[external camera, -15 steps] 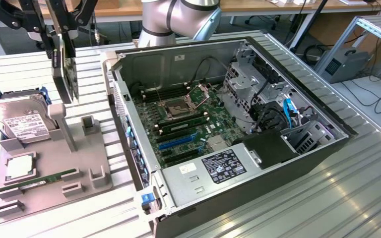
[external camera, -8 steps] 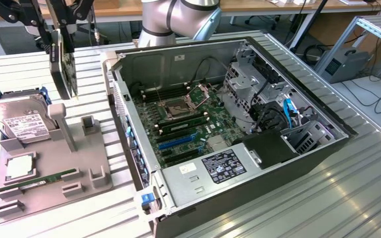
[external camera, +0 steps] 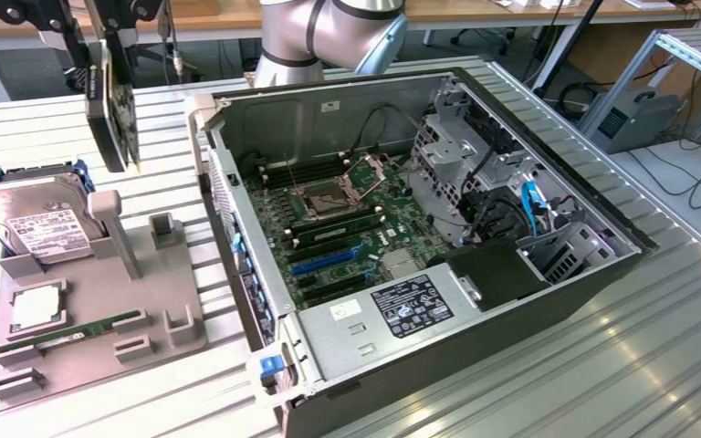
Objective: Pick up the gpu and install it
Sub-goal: 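Pick up the gpu and move the gpu toward the slot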
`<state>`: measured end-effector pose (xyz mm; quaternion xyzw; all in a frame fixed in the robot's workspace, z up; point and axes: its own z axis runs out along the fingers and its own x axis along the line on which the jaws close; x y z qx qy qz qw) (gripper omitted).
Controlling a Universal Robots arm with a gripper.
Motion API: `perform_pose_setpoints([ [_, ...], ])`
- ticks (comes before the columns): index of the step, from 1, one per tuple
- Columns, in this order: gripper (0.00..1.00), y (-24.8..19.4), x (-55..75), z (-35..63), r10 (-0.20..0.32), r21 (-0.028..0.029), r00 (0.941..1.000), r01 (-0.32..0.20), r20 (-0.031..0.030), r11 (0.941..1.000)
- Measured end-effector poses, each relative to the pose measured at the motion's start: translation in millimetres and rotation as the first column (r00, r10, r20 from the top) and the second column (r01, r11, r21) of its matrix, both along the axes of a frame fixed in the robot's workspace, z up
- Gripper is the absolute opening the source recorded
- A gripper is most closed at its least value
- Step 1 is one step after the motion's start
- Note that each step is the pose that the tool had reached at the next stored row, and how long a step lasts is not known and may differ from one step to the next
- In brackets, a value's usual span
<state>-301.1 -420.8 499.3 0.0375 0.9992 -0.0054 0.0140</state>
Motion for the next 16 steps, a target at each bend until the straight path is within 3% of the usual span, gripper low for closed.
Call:
perform_pose_setpoints([
  [16, 0.27, 0.0, 0.0, 18.1, 0.000, 0.0000, 1.0000, 0.000, -0.0007, 1.0000],
])
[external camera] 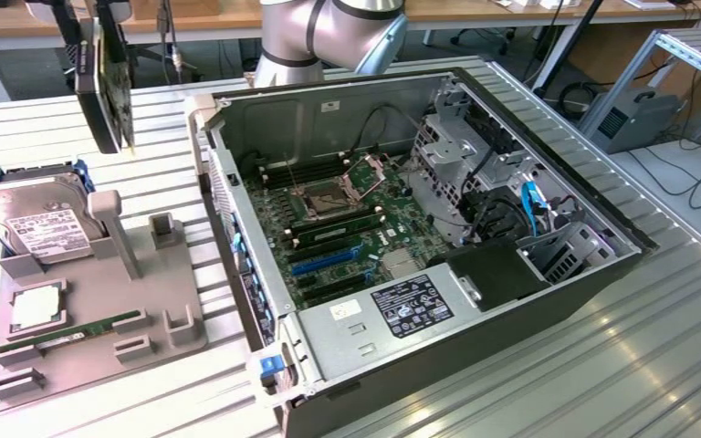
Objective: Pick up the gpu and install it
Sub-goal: 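Pick up the gpu and move the gpu toward the slot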
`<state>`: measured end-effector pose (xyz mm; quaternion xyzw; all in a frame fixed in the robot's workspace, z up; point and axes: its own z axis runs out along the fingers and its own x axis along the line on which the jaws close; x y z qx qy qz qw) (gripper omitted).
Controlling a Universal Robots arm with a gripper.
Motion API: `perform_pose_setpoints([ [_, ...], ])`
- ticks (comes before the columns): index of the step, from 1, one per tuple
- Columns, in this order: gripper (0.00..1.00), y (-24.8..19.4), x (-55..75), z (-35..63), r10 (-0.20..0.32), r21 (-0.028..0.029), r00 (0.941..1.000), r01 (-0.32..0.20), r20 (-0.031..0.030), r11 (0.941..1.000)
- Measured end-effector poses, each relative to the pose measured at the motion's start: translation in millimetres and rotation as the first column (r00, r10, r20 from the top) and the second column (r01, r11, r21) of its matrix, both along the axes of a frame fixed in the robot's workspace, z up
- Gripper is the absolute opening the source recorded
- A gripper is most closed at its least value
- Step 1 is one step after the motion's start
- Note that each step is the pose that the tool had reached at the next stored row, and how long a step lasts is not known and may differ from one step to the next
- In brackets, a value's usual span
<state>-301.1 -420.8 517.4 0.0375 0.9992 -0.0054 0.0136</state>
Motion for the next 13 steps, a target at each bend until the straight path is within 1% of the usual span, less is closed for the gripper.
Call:
perform_pose_setpoints([
  [13, 0.27, 0.0, 0.1, 11.8, 0.000, 0.0000, 1.0000, 0.000, -0.0010, 1.0000],
])
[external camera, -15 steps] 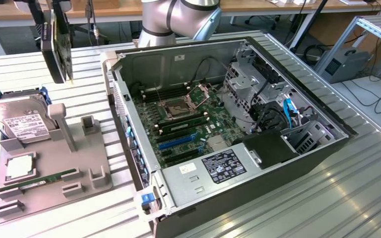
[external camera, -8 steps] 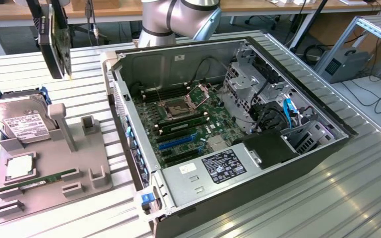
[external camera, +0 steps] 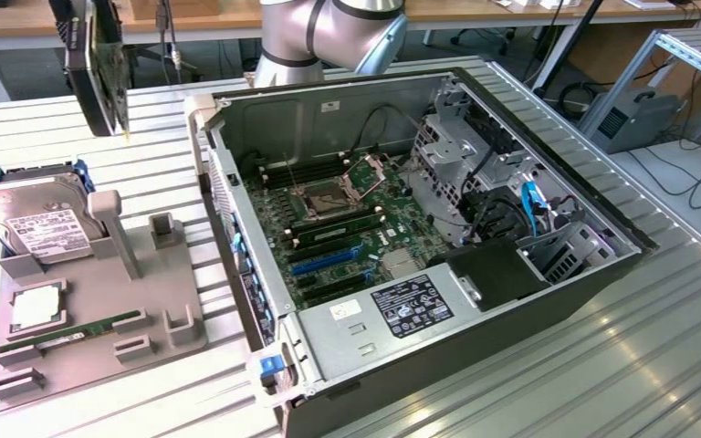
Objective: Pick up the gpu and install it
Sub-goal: 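Pick up the gpu and move the gpu toward the slot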
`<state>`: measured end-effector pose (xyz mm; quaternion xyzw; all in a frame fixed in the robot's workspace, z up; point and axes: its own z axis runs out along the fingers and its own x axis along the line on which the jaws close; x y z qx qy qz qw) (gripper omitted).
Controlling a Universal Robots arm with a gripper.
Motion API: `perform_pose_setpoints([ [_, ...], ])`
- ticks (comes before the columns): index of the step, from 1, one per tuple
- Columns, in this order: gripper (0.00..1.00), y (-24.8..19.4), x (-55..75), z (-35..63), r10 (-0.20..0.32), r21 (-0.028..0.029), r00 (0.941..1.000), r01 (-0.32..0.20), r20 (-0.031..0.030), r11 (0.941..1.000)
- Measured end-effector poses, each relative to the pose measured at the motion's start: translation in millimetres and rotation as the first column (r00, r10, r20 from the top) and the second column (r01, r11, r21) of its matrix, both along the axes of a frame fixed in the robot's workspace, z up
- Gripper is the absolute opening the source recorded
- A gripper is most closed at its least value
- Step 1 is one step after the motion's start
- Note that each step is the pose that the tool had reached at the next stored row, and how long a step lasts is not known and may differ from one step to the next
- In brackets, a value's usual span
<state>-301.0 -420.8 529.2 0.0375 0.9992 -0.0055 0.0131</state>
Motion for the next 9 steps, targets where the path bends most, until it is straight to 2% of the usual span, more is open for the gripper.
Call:
perform_pose_setpoints([
  [9, 0.27, 0.0, 0.1, 8.4, 0.000, 0.0000, 1.0000, 0.000, -0.0009, 1.0000],
])
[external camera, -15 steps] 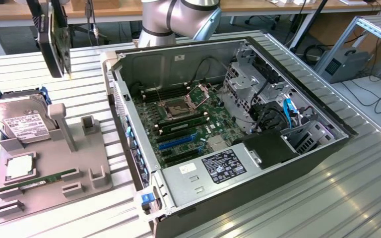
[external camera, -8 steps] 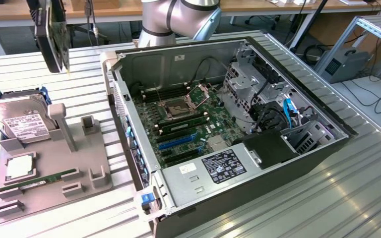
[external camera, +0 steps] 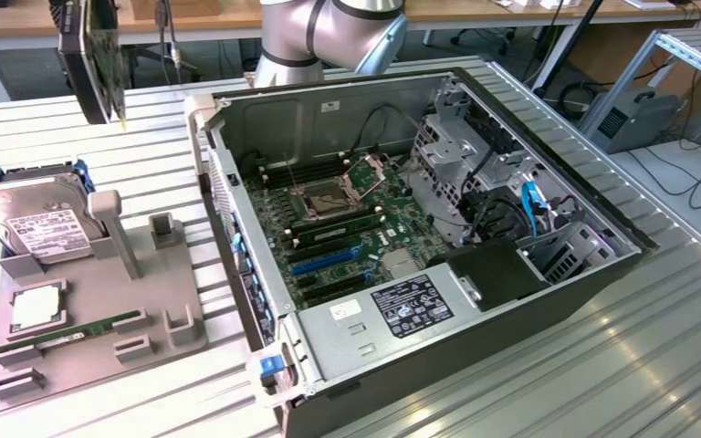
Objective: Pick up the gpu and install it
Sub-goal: 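Pick up the gpu and move the gpu toward the slot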
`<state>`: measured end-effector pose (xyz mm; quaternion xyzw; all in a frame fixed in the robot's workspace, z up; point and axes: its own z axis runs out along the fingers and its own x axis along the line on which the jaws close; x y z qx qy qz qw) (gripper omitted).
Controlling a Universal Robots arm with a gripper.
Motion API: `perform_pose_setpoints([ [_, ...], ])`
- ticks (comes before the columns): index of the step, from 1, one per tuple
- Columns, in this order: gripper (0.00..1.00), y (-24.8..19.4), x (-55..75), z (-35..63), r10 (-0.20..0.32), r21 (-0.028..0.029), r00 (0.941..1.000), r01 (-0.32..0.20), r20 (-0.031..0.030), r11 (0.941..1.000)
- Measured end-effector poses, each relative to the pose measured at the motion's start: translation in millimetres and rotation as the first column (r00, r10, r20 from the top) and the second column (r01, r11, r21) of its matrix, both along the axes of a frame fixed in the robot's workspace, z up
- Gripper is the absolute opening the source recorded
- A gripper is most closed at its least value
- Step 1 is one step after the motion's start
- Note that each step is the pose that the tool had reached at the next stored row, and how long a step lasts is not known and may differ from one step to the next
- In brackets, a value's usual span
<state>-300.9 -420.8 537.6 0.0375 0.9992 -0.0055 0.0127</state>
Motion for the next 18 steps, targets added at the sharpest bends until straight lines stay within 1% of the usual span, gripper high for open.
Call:
perform_pose_setpoints([
  [18, 0.27, 0.0, 0.0, 17.7, 0.000, 0.0000, 1.0000, 0.000, -0.0012, 1.0000],
])
